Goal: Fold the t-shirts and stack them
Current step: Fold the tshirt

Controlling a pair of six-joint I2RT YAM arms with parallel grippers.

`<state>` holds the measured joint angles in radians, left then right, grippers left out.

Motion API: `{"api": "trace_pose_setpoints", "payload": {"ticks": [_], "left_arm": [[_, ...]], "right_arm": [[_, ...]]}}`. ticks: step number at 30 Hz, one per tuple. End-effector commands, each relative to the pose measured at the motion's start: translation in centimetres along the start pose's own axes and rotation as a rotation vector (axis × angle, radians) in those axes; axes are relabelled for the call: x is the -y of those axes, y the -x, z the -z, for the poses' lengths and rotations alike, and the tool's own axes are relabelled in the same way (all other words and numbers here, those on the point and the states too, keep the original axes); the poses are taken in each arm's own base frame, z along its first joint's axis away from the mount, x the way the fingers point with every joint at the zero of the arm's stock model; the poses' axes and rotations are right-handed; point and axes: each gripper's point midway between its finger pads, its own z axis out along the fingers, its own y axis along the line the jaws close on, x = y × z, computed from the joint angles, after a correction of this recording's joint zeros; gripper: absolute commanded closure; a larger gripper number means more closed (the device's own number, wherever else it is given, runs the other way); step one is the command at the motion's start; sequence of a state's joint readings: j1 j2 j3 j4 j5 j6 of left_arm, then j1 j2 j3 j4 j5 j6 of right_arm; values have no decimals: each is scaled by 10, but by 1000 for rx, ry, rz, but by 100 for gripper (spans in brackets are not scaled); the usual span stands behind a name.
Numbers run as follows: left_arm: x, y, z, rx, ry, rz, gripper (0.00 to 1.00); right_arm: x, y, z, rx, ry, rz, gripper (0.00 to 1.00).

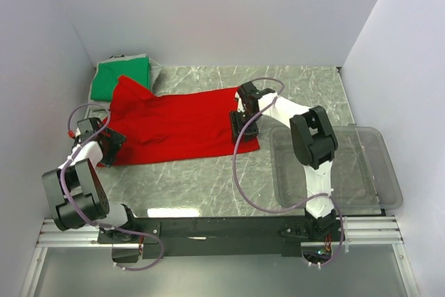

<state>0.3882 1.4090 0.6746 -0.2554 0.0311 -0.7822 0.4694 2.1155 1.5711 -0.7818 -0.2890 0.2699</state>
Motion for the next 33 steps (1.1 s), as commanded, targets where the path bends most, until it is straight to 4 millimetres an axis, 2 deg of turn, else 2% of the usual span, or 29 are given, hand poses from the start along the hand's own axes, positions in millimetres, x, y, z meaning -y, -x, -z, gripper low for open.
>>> {"api": "trace_pose_setpoints", "payload": {"ticks": [1, 3, 4, 6, 9, 13, 19, 23, 27, 29, 30, 33], "left_arm": [[-45, -31, 0, -85, 125, 41, 18], [-50, -33, 5, -81, 133, 53, 18], [-55, -37, 7, -83, 140, 58, 18], [-59, -37, 16, -68, 142, 75, 18], [-61, -42, 25, -53, 132, 111, 18], [-63, -37, 36, -11, 145, 162, 18], [-60, -29, 52, 34, 150, 223, 16], [-56, -19, 61, 51, 167, 213, 16], [-38, -5, 73, 92, 121, 137, 18], [-27, -9, 77, 89, 97, 67, 21], [-21, -9, 79, 90, 82, 50, 21], [-6, -23, 84, 79, 36, -9, 24]], "right_arm": [[31, -59, -20, -159, -91, -51, 39], [34, -71, -16, -172, -100, -63, 39], [39, -87, -17, -206, -109, -75, 39], [38, -99, -10, -216, -97, -80, 39], [39, -128, -6, -270, -89, -91, 39], [32, -147, 1, -298, -74, -74, 39], [21, -161, 11, -314, -77, -52, 40], [19, -161, 19, -289, -87, -48, 39], [11, -146, 32, -225, -80, -40, 39], [6, -139, 40, -202, -76, -37, 39], [2, -129, 45, -175, -73, -29, 39], [-7, -111, 60, -123, -60, -19, 39]]}}
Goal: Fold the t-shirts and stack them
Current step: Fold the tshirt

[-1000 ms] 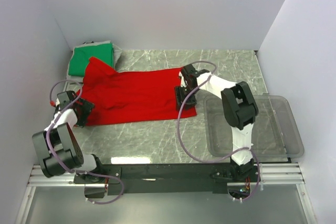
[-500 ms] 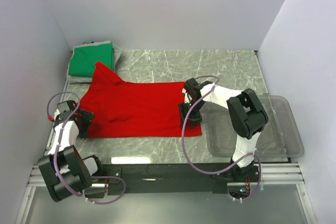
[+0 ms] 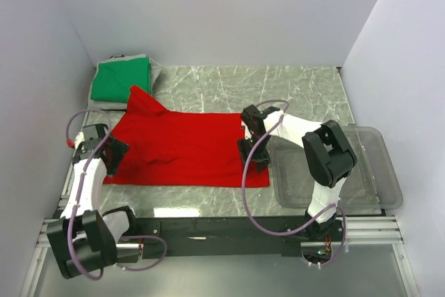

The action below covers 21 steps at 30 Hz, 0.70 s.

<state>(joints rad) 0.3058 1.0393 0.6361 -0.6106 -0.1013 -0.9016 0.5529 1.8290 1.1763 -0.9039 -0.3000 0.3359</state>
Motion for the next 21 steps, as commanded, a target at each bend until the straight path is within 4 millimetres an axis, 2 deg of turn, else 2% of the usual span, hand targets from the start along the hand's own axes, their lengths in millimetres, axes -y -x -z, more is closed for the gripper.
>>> {"api": "trace_pose_setpoints", "payload": {"ticks": [1, 7, 12, 16, 21], "left_arm": [[19, -7, 15, 16, -62, -76, 25], [19, -49, 5, -101, -76, -95, 26], [21, -63, 0, -145, -94, -69, 25], [34, -77, -2, -169, -143, -57, 26], [43, -78, -8, -158, -156, -55, 32]], "right_arm": [[-14, 21, 40, 120, 4, 26, 39], [-23, 32, 52, 153, 26, 39, 39], [-24, 31, 54, 149, 30, 56, 39], [-25, 31, 57, 152, 34, 70, 39], [-26, 30, 58, 153, 44, 89, 39]]}}
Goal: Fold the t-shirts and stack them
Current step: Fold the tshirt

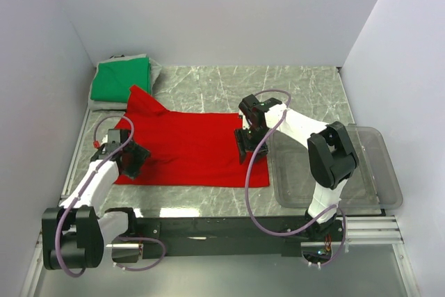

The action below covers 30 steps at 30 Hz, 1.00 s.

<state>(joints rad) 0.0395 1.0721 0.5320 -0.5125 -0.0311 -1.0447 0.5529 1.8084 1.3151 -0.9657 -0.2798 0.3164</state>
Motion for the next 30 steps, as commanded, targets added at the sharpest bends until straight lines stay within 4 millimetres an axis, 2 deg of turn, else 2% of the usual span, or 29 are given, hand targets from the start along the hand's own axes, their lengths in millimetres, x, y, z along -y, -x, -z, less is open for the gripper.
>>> {"api": "trace_pose_setpoints", "payload": {"ticks": [1, 4, 10, 18, 23, 28, 30], "left_arm": [[19, 8, -4, 29, -53, 23, 33], [22, 14, -7, 44, -39, 0, 35], [29, 14, -16, 34, -29, -35, 47], [43, 22, -10, 57, -53, -26, 58], [46, 23, -12, 54, -59, -32, 66], [46, 23, -18, 41, -43, -47, 70], [52, 17, -19, 33, -55, -78, 76]], "right_arm": [[-10, 5, 22, 58, 30, 44, 39], [-10, 4, 20, 56, 39, 45, 39], [-9, 4, 20, 61, 35, 43, 39], [-9, 3, 20, 62, 30, 41, 39], [-8, 3, 19, 57, 28, 38, 39], [-8, 3, 19, 54, 29, 40, 39], [-8, 3, 19, 55, 29, 42, 39]]}}
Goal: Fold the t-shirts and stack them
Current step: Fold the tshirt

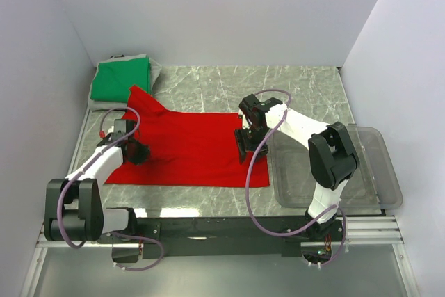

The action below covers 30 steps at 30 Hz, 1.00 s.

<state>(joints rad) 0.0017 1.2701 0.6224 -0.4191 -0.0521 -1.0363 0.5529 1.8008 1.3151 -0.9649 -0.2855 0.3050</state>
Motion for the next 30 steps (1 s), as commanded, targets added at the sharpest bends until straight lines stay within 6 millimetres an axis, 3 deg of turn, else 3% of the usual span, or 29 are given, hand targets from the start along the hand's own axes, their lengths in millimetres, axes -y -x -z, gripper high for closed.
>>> {"api": "trace_pose_setpoints", "payload": {"ticks": [1, 5, 17, 30], "left_arm": [[26, 10, 4, 38, -69, -41, 79], [43, 13, 3, 39, -113, -100, 100], [71, 1, -23, -15, -46, -352, 100], [94, -24, -28, -10, 28, -539, 100]], "right_arm": [[-7, 3, 16, 48, 20, 27, 39], [-6, 3, 16, 47, 17, 29, 39], [-5, 1, 12, 30, 14, 26, 39], [-4, -1, 10, 9, 10, 27, 39]]}}
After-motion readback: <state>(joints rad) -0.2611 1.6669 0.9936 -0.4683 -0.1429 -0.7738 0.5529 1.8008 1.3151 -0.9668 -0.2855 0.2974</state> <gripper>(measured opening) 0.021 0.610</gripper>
